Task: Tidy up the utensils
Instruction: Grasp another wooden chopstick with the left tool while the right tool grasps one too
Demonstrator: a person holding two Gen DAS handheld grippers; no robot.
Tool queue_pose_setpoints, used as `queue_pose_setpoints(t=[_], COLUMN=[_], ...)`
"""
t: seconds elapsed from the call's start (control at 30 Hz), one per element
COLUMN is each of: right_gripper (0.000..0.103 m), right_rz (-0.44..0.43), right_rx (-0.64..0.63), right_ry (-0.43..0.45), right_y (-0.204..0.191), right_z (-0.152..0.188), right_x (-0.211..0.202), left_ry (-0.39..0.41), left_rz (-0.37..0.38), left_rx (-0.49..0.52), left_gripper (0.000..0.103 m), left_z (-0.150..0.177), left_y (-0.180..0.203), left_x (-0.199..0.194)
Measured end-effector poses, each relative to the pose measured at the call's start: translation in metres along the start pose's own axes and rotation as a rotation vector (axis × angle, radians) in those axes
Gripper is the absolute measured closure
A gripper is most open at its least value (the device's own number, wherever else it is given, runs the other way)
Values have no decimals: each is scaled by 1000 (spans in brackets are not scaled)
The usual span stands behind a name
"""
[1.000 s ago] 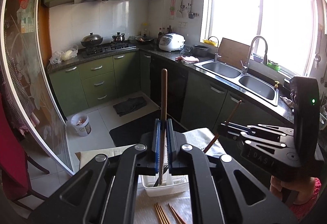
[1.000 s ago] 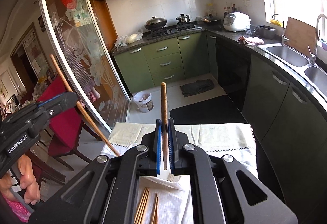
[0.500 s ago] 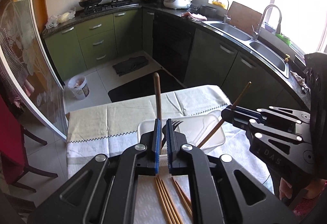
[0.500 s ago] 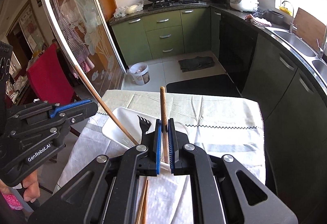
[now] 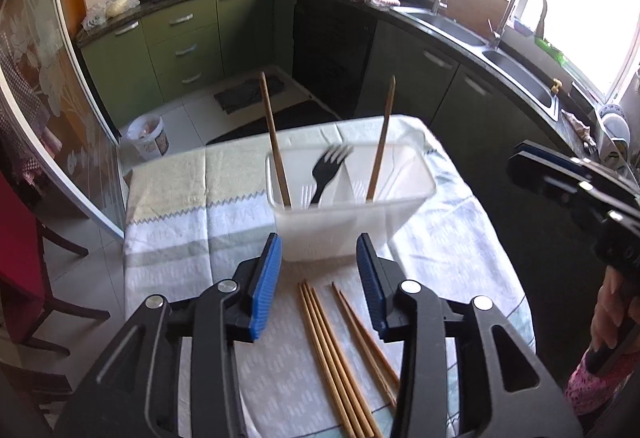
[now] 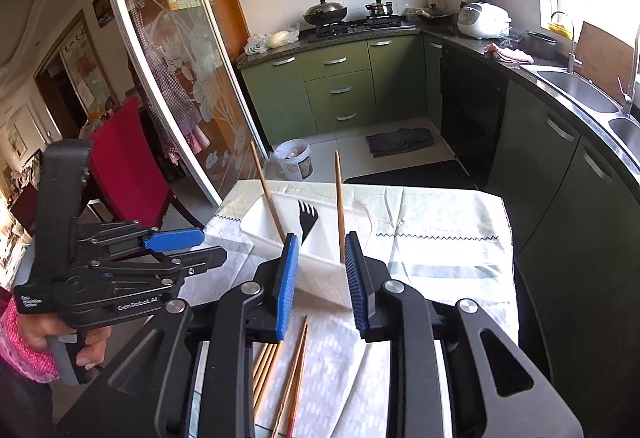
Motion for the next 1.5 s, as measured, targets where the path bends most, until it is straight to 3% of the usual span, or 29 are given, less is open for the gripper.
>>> queue_pose_setpoints(t=[0.2, 0.33, 0.53, 0.9, 1.03, 1.1, 1.27, 1.5], right_gripper=[73, 73, 73, 68, 68, 68, 71, 76], right_rz=[-19, -37, -42, -61, -68, -65, -48, 10], right_rx=[36, 90, 151, 151, 115, 94, 40, 4], right_ry=[-90, -137, -177, -208, -271, -316, -413, -484], right_y=[15, 30, 50, 44, 27, 18, 0, -6], right_z=[72, 115, 149, 158, 168, 174, 185, 190], right_x=[-2, 3, 12, 29, 56, 75, 120, 153], left_ry=[-295, -375, -372, -418, -409, -410, -408, -405], left_rz=[19, 3, -54, -101, -108, -104, -122, -122], left_rx=[-21, -25, 0, 26, 43, 50, 74, 58], left_gripper=[65, 74, 75, 80, 82, 93, 95, 95], left_z=[92, 122, 129, 143, 146, 147, 156, 165], left_y=[0, 1, 3, 18, 24, 23, 13, -5], left_x=[74, 103, 115, 139, 142, 141, 134, 133])
Point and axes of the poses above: each gripper's, at about its wrist camera, not at the fingertips, and x roughly the way its jaws point, y to its right, z to its underside, the point moved 9 cm from there along x, roughly the way its jaws point, and after that the axes turned 9 degrees about -z, right-handed, at the moved point
